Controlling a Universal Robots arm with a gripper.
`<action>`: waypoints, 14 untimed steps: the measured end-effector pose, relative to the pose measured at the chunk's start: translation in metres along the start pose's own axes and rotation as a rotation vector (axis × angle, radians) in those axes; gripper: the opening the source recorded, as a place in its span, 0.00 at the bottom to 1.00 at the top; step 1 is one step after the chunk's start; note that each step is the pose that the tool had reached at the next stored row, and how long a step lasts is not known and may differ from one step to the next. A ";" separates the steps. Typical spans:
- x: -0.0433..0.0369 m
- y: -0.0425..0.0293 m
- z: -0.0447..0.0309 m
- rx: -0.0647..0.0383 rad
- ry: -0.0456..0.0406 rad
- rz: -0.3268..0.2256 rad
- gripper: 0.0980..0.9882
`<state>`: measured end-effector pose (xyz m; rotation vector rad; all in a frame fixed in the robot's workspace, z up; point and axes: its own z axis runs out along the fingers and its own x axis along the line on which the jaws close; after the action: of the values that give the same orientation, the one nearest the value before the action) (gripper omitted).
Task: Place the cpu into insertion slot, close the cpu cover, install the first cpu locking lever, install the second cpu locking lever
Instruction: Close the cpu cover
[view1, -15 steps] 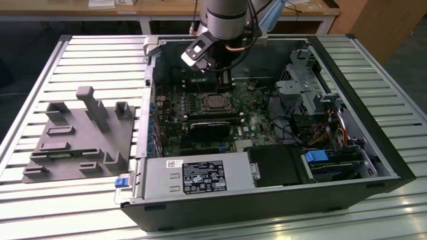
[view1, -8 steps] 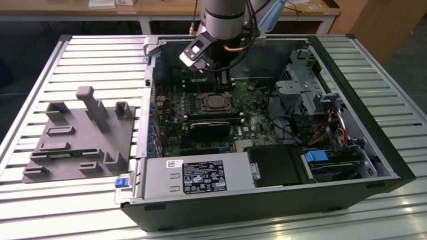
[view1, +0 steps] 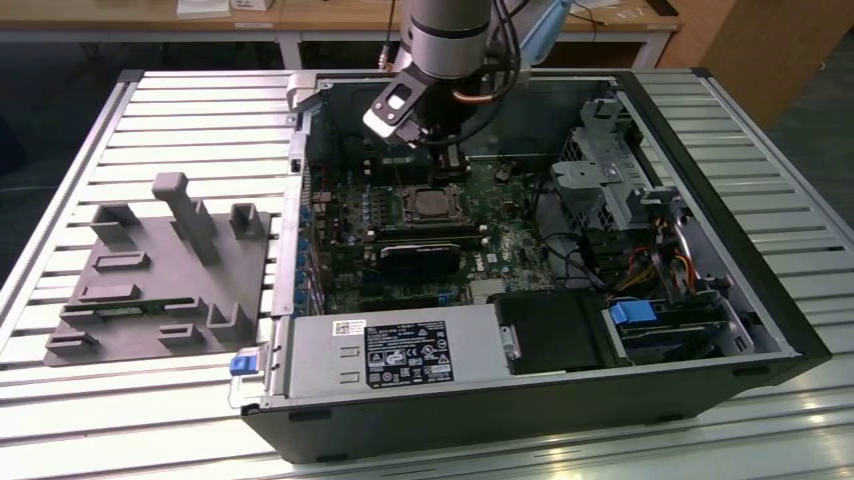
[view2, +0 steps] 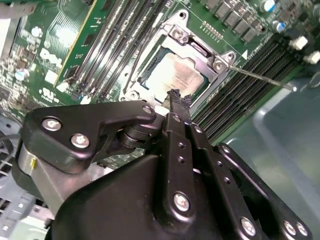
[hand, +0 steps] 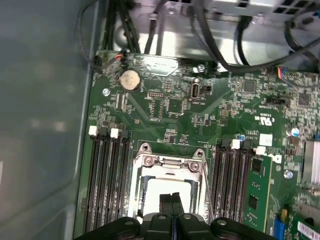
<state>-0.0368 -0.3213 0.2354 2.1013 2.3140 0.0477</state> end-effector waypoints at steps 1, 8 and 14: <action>0.0000 0.0000 0.0001 0.001 -0.0013 -0.036 0.01; 0.0001 0.0000 0.0002 0.002 0.0002 -0.166 0.01; 0.0000 0.0000 0.0002 0.002 0.0028 -0.259 0.01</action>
<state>-0.0368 -0.3213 0.2352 1.7852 2.5656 0.0443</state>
